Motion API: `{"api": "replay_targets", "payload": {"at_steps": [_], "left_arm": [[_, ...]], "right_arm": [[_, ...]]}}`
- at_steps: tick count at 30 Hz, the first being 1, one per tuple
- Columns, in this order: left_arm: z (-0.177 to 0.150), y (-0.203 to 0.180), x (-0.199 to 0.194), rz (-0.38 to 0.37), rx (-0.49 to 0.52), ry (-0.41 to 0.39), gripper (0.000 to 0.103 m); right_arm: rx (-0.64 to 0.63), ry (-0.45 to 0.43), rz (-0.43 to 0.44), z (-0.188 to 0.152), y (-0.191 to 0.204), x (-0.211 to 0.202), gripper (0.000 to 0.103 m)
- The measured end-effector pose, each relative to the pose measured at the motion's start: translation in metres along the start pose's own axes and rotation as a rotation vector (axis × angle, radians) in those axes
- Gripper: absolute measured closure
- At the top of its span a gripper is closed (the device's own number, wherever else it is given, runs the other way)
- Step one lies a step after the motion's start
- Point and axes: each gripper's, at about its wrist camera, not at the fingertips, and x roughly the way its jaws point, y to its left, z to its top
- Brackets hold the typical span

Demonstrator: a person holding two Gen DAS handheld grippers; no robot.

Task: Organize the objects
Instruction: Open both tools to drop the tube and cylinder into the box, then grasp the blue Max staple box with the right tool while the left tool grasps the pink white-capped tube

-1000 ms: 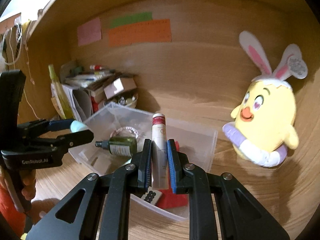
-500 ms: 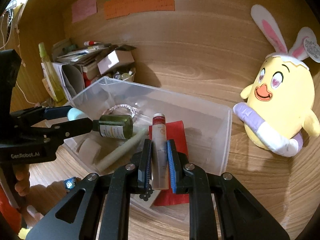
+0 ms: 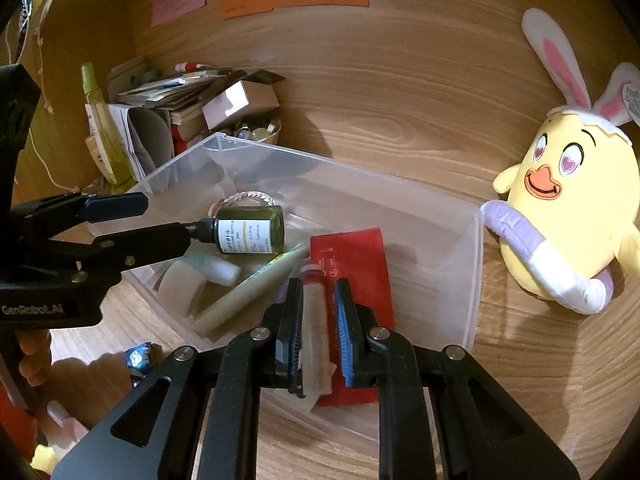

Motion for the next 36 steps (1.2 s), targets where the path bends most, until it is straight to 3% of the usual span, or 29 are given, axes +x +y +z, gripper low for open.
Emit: {"api": "replay_targets", "payload": {"at_steps": [8, 13, 28, 36], "left_arm": [[-0.004, 0.001, -0.024, 0.011, 0.001, -0.043, 0.012], [-0.009, 0.002, -0.039, 0.033, 0.006, -0.072, 0.006], [-0.044, 0.016, -0.058, 0.046, -0.013, -0.015, 0.004], [-0.070, 0.033, -0.067, 0.106, -0.035, 0.014, 0.004]], "right_arm": [[0.017, -0.040, 0.001, 0.000, 0.000, -0.018, 0.056], [0.009, -0.063, 0.021, -0.002, 0.006, -0.033, 0.033], [-0.020, -0.109, 0.037, -0.014, 0.025, -0.067, 0.028], [-0.050, -0.088, 0.116, -0.028, 0.052, -0.067, 0.028]]}}
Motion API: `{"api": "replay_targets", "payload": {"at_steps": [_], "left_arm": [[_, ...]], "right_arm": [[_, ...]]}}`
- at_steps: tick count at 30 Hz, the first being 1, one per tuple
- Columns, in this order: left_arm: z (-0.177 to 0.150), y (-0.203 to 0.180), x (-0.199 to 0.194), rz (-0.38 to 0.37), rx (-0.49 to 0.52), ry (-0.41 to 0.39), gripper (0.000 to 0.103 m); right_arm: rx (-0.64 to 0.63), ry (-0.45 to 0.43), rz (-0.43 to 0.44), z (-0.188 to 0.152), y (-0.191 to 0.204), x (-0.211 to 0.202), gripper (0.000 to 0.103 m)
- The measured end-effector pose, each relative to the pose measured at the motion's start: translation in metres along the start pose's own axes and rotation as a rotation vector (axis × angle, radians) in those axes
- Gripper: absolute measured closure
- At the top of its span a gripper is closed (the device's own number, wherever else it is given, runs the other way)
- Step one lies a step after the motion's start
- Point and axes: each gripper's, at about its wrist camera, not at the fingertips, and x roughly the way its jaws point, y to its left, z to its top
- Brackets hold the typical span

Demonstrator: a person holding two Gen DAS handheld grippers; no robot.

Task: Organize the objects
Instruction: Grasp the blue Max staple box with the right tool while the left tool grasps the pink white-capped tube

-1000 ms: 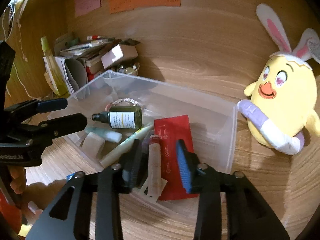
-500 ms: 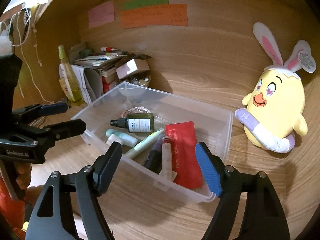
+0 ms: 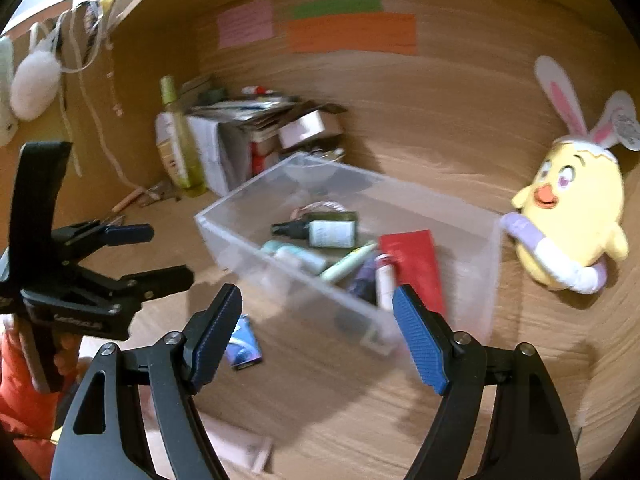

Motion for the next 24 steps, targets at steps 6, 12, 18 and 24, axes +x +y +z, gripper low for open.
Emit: {"api": "replay_targets", "payload": {"at_steps": [6, 12, 18, 24], "left_arm": [[-0.016, 0.015, -0.003, 0.056, -0.020, 0.008, 0.004], [-0.032, 0.024, -0.005, 0.053, -0.031, 0.034, 0.004], [-0.043, 0.025, -0.013, 0.025, -0.035, 0.035, 0.004], [-0.053, 0.019, -0.020, 0.040, -0.011, 0.032, 0.004]], "right_arm": [[-0.039, 0.055, 0.062, -0.014, 0.028, 0.022, 0.028], [-0.075, 0.157, 0.078, -0.024, 0.046, 0.056, 0.029], [-0.097, 0.221, 0.069, -0.030, 0.053, 0.079, 0.049], [-0.131, 0.240, 0.050, -0.036, 0.061, 0.088, 0.072]]}}
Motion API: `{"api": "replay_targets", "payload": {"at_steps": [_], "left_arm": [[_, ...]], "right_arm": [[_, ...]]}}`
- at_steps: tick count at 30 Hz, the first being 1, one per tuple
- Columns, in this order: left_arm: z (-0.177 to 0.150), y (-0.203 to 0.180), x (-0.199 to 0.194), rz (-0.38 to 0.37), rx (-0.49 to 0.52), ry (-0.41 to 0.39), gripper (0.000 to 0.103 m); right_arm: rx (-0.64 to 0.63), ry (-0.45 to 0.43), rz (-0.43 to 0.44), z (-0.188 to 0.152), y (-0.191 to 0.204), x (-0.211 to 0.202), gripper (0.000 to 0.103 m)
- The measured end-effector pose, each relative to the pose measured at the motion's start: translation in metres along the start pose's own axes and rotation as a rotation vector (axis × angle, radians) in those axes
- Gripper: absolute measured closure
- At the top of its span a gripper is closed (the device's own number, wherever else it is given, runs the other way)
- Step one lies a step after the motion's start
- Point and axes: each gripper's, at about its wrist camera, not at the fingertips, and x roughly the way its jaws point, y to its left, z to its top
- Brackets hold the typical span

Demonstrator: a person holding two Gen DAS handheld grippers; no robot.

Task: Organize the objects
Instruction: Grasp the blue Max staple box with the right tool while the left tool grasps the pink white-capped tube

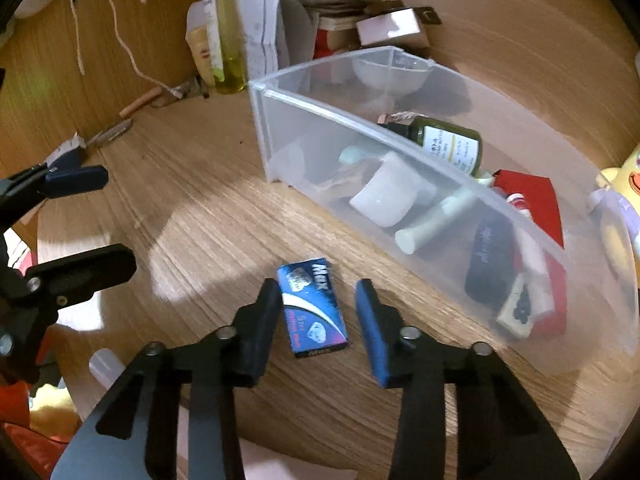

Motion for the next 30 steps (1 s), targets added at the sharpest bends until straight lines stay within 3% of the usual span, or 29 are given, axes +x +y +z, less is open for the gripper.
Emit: {"api": "replay_targets", "payload": {"at_steps": [2, 19, 21, 22, 25, 29, 30], "left_arm": [[-0.003, -0.002, -0.002, -0.010, -0.002, 0.003, 0.004], [-0.039, -0.038, -0.009, -0.110, 0.016, 0.057, 0.005], [-0.042, -0.039, -0.009, -0.112, 0.012, 0.065, 0.017], [-0.043, -0.039, -0.008, -0.114, 0.007, 0.079, 0.028], [-0.046, -0.037, -0.009, -0.116, -0.021, 0.081, 0.039], [-0.050, -0.036, -0.013, -0.185, -0.033, 0.088, 0.068], [-0.050, -0.036, -0.014, -0.191, -0.036, 0.090, 0.068]], "right_arm": [[-0.012, -0.002, -0.001, -0.001, 0.002, -0.001, 0.078], [0.123, -0.096, -0.073, -0.021, -0.029, -0.053, 0.078], [0.136, -0.108, -0.081, -0.025, -0.034, -0.061, 0.078], [0.141, -0.114, -0.087, -0.027, -0.035, -0.064, 0.078], [0.148, -0.124, -0.098, -0.031, -0.038, -0.071, 0.078], [0.153, -0.137, -0.103, -0.034, -0.038, -0.076, 0.078], [0.154, -0.140, -0.100, -0.034, -0.038, -0.077, 0.078]]}}
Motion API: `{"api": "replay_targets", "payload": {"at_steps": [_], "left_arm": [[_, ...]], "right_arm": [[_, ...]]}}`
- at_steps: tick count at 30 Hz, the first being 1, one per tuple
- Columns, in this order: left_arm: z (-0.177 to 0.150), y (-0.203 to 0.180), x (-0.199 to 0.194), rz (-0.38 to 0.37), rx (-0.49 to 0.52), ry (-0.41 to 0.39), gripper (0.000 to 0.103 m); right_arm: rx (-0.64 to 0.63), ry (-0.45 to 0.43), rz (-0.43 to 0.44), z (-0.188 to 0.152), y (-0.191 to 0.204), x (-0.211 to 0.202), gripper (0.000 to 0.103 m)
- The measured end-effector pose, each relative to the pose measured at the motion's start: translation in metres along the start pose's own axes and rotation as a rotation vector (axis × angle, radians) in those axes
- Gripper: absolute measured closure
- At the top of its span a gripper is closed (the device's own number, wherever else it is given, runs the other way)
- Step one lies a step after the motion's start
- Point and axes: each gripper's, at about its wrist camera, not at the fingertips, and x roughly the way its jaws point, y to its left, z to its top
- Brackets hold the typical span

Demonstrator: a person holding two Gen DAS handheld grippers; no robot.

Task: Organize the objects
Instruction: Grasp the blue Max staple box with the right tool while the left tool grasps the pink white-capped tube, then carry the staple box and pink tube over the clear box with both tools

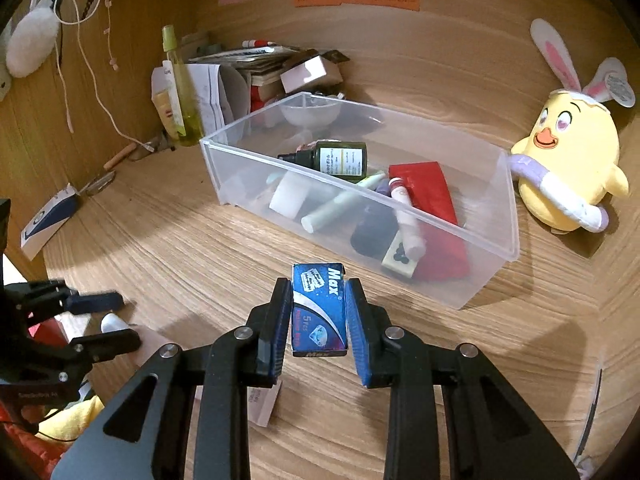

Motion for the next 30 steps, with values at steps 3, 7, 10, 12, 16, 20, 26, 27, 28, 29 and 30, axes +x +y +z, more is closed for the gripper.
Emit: {"api": "replay_targets", "payload": {"at_steps": [3, 7, 10, 12, 16, 20, 26, 27, 28, 29, 30], "left_arm": [[-0.001, -0.002, -0.001, 0.014, 0.003, -0.011, 0.068], [0.002, -0.004, -0.002, 0.046, 0.010, -0.033, 0.069], [0.008, -0.002, -0.002, 0.063, 0.006, -0.056, 0.069], [0.014, 0.002, -0.004, 0.064, -0.008, -0.072, 0.069], [0.025, 0.006, -0.012, 0.072, -0.020, -0.124, 0.070], [0.038, 0.005, -0.019, 0.085, -0.010, -0.170, 0.070], [0.059, -0.004, -0.021, 0.084, 0.028, -0.213, 0.070], [0.062, -0.005, -0.021, 0.085, 0.034, -0.220, 0.070], [0.065, -0.007, -0.022, 0.086, 0.041, -0.228, 0.070], [0.069, -0.010, -0.022, 0.082, 0.049, -0.237, 0.070], [0.071, -0.011, -0.023, 0.081, 0.052, -0.242, 0.070]], "right_arm": [[-0.001, -0.009, 0.005, 0.000, 0.003, -0.002, 0.078], [-0.008, -0.022, 0.006, 0.000, 0.007, -0.006, 0.078], [-0.014, -0.033, 0.005, 0.002, 0.009, -0.010, 0.078], [-0.014, -0.042, 0.004, 0.003, 0.009, -0.013, 0.078], [-0.011, -0.060, -0.002, 0.005, 0.006, -0.019, 0.078], [-0.002, -0.075, -0.010, 0.007, 0.000, -0.024, 0.078], [0.011, -0.097, -0.017, 0.010, -0.008, -0.031, 0.078], [0.013, -0.101, -0.016, 0.010, -0.009, -0.033, 0.078], [0.013, -0.105, -0.018, 0.011, -0.010, -0.034, 0.078], [0.014, -0.110, -0.021, 0.012, -0.011, -0.035, 0.078], [0.016, -0.116, -0.021, 0.013, -0.012, -0.037, 0.078]]}}
